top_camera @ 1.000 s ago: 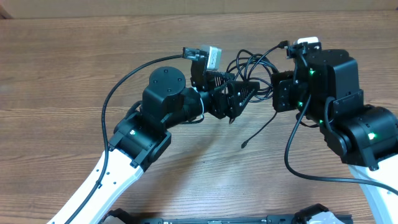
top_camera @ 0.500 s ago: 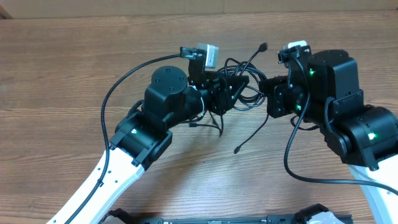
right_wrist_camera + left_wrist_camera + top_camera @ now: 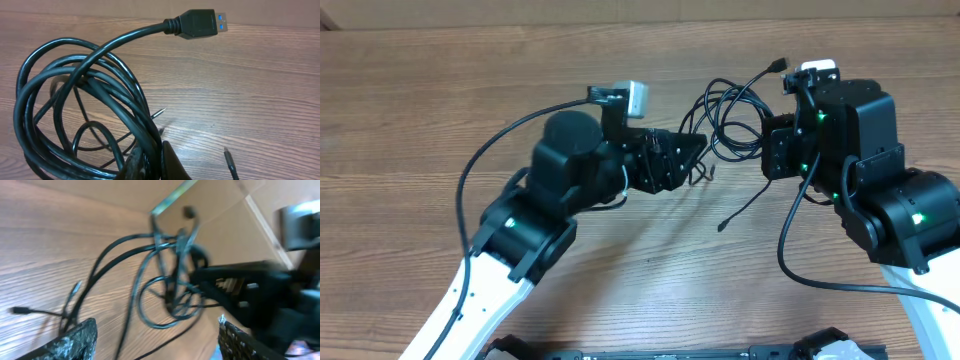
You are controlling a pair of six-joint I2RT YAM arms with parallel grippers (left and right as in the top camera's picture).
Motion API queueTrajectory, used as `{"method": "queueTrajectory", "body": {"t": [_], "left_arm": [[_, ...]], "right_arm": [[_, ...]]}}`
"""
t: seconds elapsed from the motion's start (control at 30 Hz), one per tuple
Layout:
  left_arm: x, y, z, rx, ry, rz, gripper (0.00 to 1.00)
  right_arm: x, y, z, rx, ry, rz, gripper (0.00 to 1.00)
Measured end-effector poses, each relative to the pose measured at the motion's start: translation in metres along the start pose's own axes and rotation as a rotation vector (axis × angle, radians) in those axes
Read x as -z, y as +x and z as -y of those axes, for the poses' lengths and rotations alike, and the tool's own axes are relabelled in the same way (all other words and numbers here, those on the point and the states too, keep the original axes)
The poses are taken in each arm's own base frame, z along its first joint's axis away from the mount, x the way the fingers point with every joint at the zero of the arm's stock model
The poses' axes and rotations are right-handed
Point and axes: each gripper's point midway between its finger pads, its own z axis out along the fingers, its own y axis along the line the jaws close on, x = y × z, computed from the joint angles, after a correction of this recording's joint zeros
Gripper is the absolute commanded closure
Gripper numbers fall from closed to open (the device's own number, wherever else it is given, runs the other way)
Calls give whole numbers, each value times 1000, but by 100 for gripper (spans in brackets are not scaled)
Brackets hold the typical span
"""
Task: Untangle cables
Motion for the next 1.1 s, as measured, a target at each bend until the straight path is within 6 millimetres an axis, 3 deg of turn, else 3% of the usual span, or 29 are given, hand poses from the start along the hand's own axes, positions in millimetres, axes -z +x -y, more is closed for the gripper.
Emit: {"method": "queueTrajectory", "body": {"t": [0.3,0.5,0.63,0.77,0.93,1.1], "left_arm": [[3,-7,17,154,62,27,27],[-17,3,20,162,79,-10,42],[-22,2,18,162,80,-6,43],[-23,-1,16,167,64,12,61],[-23,-2,14,174,57,20,66],[-23,-2,14,178,54,23,96]], "right_arm": [[1,3,-15,0,-89,-18,96],[3,5,-31,0,-181,-31,96],[4,6,-34,0,-201,-36,96],[4,8,-36,0,-209,-45,96],[5,8,-38,0,-226,-48,96],[6,10,-45,0,-264,-57,96]]}}
